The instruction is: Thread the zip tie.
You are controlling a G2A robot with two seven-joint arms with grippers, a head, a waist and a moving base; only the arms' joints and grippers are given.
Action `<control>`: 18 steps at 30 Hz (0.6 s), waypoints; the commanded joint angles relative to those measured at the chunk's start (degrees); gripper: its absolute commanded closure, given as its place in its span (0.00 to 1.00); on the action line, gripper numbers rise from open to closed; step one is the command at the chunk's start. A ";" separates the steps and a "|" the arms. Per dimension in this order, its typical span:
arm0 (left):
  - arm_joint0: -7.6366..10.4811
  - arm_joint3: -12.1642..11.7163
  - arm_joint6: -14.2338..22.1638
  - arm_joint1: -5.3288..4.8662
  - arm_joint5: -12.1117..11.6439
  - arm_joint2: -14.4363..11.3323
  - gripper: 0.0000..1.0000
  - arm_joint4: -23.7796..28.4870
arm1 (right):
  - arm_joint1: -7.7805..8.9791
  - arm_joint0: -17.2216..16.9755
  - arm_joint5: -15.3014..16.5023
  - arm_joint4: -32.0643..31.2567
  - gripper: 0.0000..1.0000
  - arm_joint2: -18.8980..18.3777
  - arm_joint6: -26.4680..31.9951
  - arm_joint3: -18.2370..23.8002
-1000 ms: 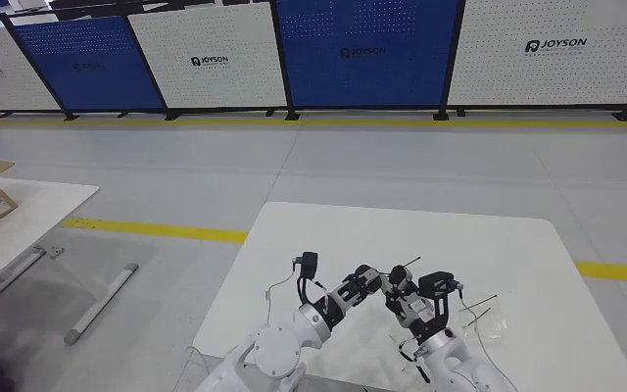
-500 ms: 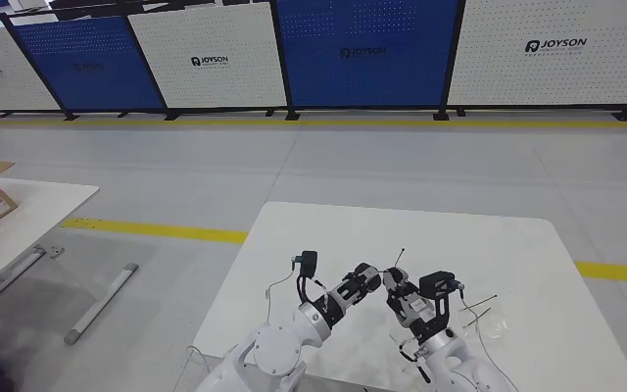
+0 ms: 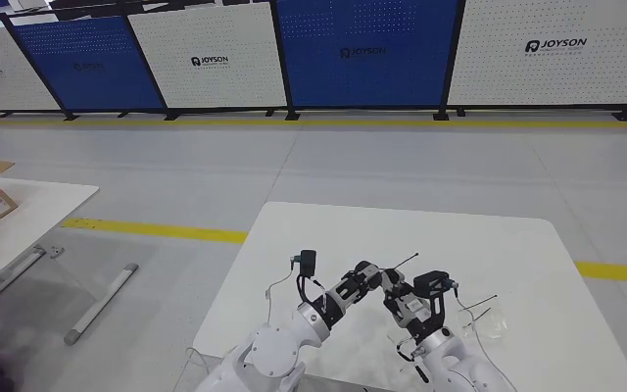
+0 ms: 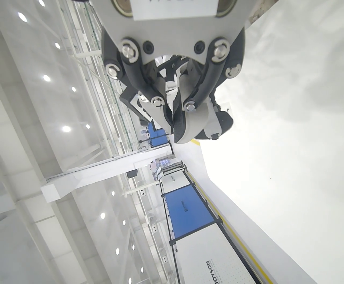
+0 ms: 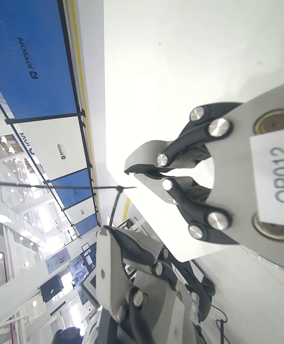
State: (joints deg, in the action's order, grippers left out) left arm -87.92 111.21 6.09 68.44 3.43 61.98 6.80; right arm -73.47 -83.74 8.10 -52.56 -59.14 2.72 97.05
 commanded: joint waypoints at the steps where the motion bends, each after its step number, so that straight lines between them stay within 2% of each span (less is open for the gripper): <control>1: -0.10 0.04 0.04 0.01 -0.38 0.07 1.00 0.23 | -0.03 0.04 0.01 -0.17 1.00 0.04 0.11 -0.09; 8: -0.14 -0.23 -0.12 0.05 -0.15 0.32 1.00 0.19 | -0.15 -0.09 0.45 0.43 1.00 -0.18 -0.37 -0.23; 9: -0.10 -0.33 -0.11 0.07 -0.08 0.30 1.00 0.20 | -0.14 -0.15 0.57 0.50 0.83 -0.31 -0.37 -0.21; 10: -0.08 -0.41 -0.05 0.08 0.01 0.24 1.00 0.17 | -0.12 -0.23 0.71 0.54 0.74 -0.47 -0.35 -0.18; 14: 0.06 -0.59 0.03 0.13 0.42 0.08 1.00 -0.01 | -0.02 -0.75 1.19 0.45 0.67 -1.10 -0.34 0.11; 18: 0.19 -0.61 0.08 0.19 0.60 -0.09 1.00 -0.15 | 0.00 -1.02 1.23 0.22 0.67 -1.31 -0.29 0.36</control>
State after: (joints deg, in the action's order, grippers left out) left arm -87.76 110.59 6.16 68.61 3.99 61.95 6.71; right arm -73.47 -84.72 9.33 -52.32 -60.43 2.42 97.38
